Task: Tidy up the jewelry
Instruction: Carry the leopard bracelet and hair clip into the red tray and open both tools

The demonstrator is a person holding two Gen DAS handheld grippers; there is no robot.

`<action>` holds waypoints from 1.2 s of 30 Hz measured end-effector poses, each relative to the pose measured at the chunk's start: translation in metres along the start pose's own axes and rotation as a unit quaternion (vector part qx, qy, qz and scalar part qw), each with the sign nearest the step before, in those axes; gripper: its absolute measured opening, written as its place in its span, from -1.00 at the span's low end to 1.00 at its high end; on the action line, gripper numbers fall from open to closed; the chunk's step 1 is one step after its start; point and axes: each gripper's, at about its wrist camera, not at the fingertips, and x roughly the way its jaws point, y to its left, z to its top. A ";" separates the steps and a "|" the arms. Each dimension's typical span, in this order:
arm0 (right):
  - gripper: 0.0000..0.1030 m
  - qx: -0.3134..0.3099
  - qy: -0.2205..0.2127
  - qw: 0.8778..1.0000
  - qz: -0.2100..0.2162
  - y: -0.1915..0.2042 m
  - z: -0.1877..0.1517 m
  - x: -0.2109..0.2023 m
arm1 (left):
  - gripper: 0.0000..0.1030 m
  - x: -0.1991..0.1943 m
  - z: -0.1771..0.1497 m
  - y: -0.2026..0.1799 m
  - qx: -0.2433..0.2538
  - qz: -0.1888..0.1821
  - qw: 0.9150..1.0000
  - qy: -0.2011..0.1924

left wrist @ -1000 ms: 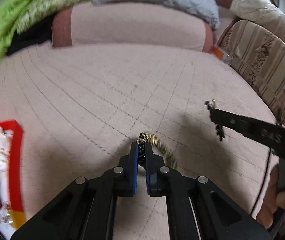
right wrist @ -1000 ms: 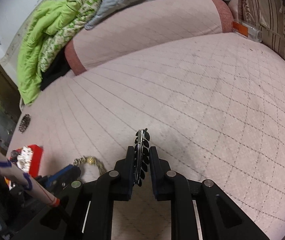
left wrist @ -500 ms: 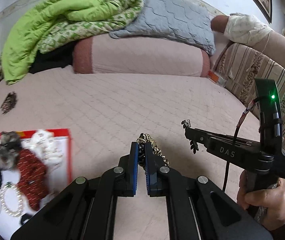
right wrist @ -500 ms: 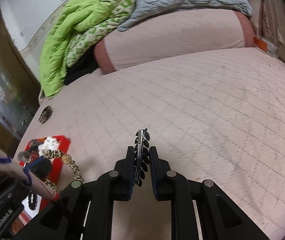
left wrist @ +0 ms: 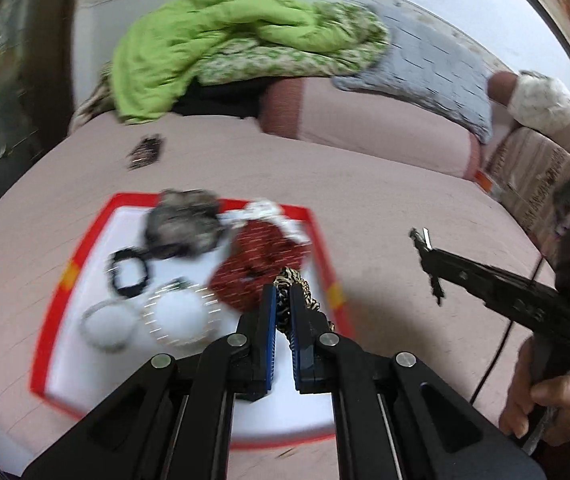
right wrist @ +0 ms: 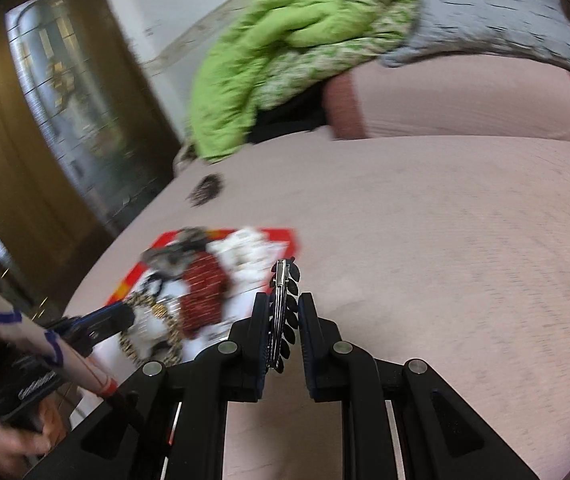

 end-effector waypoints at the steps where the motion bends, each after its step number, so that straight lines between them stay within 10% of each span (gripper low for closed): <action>1: -0.69 -0.008 0.001 1.000 0.012 0.012 -0.004 0.002 | -0.88 -0.005 -0.003 0.009 -0.008 0.004 1.000 -0.001; 11: -0.69 -0.047 0.060 0.994 0.080 0.080 -0.036 0.036 | -0.88 -0.014 -0.026 0.067 -0.069 0.028 0.997 0.010; 36: -0.69 -0.082 0.112 0.989 0.057 0.099 -0.057 0.073 | -0.88 0.010 -0.040 0.080 -0.091 0.052 0.993 0.054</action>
